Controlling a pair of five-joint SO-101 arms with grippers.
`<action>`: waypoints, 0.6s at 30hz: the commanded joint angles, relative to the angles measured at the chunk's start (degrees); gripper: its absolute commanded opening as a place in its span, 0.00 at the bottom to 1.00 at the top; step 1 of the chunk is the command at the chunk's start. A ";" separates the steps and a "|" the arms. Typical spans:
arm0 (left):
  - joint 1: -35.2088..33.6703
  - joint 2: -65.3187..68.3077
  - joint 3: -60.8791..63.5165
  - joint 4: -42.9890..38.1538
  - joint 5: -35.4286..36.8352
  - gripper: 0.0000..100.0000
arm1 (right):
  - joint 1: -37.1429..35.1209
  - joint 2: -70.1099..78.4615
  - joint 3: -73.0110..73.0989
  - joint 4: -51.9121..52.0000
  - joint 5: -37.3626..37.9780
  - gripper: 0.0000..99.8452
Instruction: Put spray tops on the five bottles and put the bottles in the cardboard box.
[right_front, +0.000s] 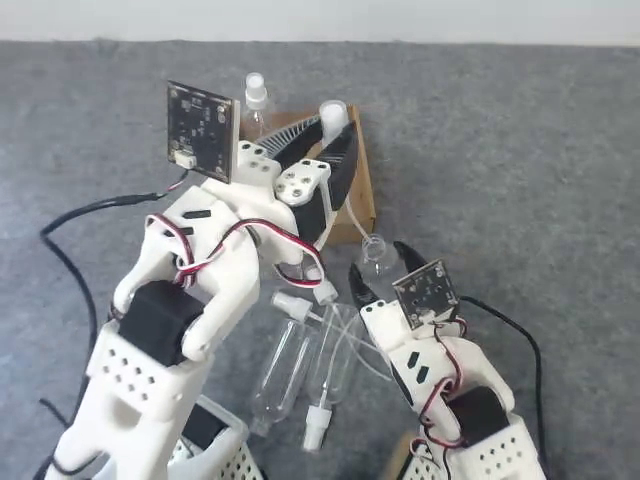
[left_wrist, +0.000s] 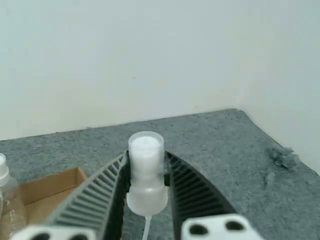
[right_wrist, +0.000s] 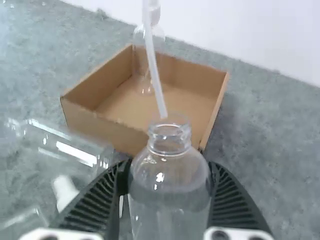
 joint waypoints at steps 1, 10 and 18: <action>0.97 -1.67 -0.57 0.00 0.26 0.01 | -0.13 -0.92 -0.44 -1.54 1.05 0.11; 1.32 -1.67 5.05 -4.22 -0.09 0.01 | -0.13 -0.92 -0.53 -1.54 1.05 0.11; 1.49 -2.11 5.93 -5.19 -1.58 0.01 | -0.13 -0.92 -0.44 -1.54 1.05 0.11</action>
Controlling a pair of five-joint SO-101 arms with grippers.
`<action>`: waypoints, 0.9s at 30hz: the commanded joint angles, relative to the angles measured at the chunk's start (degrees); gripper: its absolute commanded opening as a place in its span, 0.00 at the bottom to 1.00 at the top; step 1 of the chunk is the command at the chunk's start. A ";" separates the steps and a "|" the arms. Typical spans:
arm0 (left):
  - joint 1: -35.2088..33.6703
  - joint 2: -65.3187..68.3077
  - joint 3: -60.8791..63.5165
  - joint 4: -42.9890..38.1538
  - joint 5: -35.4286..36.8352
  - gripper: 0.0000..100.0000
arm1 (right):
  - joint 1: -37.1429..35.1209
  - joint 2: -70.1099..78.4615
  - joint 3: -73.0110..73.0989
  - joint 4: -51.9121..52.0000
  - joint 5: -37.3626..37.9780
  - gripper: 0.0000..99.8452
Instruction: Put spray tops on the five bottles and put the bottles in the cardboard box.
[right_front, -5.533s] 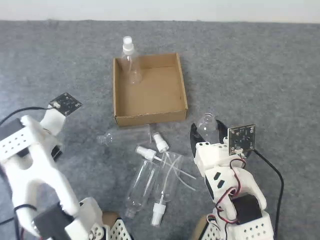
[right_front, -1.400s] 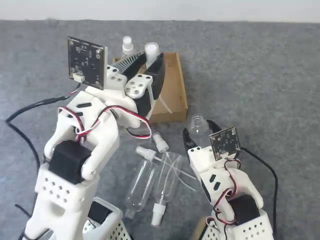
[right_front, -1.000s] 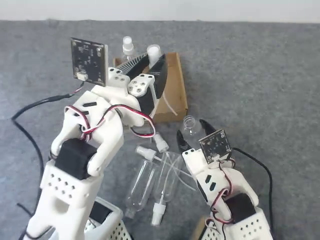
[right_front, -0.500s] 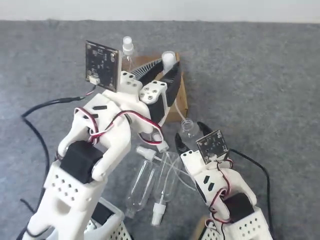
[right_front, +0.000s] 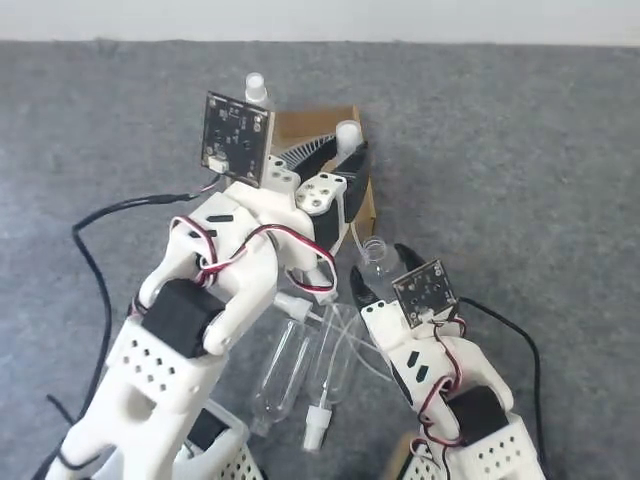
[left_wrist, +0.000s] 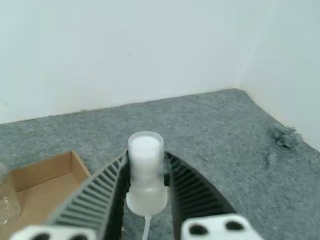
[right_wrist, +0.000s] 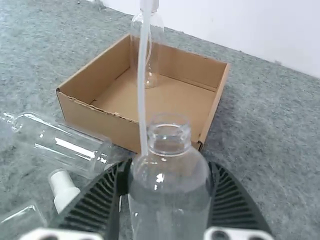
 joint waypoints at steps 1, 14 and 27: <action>0.00 -2.90 -1.19 -1.93 -0.70 0.01 | -0.48 -0.92 -1.05 -1.54 1.05 0.11; -1.14 -13.54 1.98 -3.34 -1.05 0.01 | -0.48 -0.92 -0.97 -1.45 1.05 0.11; -0.62 -12.75 10.33 -9.49 -2.73 0.01 | -0.48 -0.92 -0.97 -1.19 1.05 0.11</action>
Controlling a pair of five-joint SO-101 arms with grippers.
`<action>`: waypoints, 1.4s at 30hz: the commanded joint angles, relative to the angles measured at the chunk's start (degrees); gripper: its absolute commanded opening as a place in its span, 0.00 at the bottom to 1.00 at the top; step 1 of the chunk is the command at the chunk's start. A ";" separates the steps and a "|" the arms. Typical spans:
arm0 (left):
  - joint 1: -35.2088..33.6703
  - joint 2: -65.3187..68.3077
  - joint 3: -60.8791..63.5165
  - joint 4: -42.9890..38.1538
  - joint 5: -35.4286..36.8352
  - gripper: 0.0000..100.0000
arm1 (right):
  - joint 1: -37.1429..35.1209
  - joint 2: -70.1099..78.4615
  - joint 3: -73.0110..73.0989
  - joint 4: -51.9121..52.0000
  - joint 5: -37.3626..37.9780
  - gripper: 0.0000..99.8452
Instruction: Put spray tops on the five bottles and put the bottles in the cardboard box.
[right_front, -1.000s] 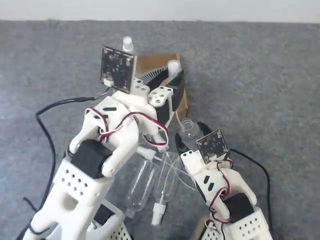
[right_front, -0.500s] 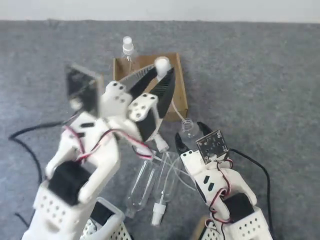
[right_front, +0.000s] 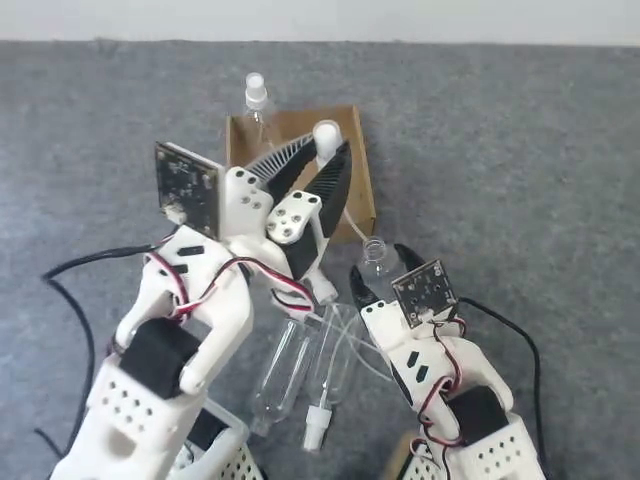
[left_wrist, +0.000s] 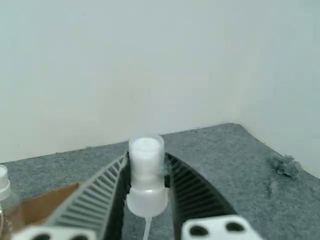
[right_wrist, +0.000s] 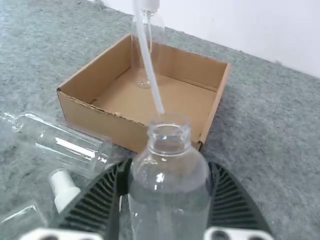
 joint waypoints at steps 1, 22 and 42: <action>0.53 -0.18 0.75 -1.93 -0.62 0.01 | -0.40 -0.92 -0.97 -1.19 1.05 0.11; 5.45 -0.18 10.42 -6.24 -0.62 0.01 | -0.13 -0.92 -1.05 -1.10 1.05 0.11; 6.24 -0.18 17.45 -8.70 -0.53 0.01 | 0.13 -0.92 -1.41 -1.01 1.05 0.12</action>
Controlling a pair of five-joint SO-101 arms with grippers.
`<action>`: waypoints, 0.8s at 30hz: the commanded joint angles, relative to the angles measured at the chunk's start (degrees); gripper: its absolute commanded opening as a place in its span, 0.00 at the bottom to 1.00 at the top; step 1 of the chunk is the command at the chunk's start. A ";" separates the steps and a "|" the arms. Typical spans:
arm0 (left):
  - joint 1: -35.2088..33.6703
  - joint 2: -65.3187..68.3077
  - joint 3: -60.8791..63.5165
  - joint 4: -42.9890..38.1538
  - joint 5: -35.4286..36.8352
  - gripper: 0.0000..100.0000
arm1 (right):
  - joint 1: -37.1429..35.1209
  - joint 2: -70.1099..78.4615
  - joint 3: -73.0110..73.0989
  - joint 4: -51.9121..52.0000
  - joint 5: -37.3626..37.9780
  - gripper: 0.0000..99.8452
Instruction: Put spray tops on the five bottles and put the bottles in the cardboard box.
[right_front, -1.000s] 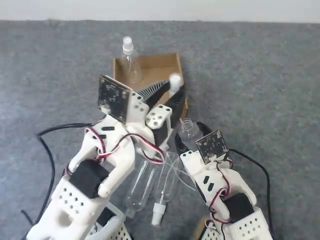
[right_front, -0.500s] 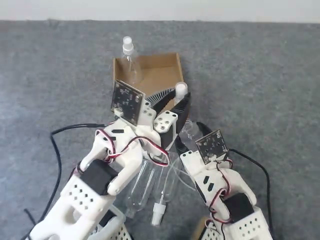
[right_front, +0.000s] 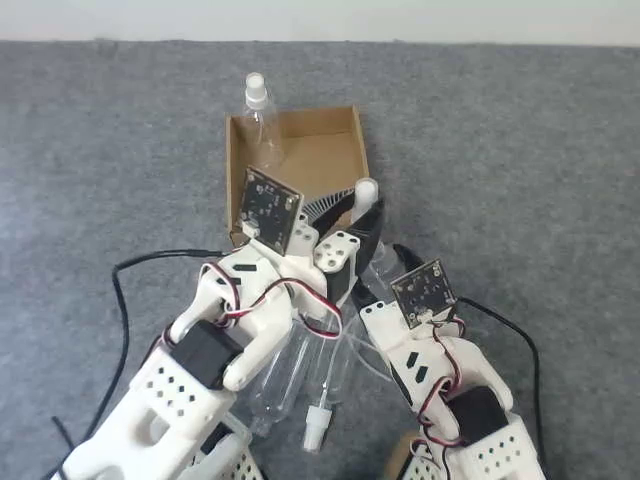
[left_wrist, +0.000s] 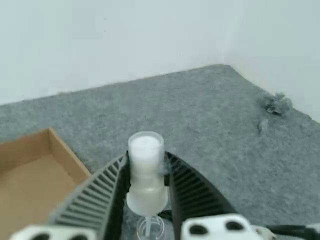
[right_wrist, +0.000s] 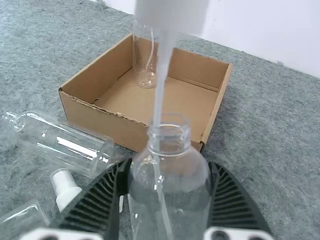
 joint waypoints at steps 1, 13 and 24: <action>0.09 -0.18 0.31 -1.85 -0.26 0.01 | 0.40 -0.92 -1.41 -1.27 1.05 0.12; 0.18 -0.18 8.84 -13.63 -0.26 0.01 | 0.40 -0.92 -2.90 -1.36 0.88 0.12; 1.32 -0.35 11.21 -12.92 -0.26 0.01 | 0.40 -0.92 -3.52 -1.45 0.70 0.12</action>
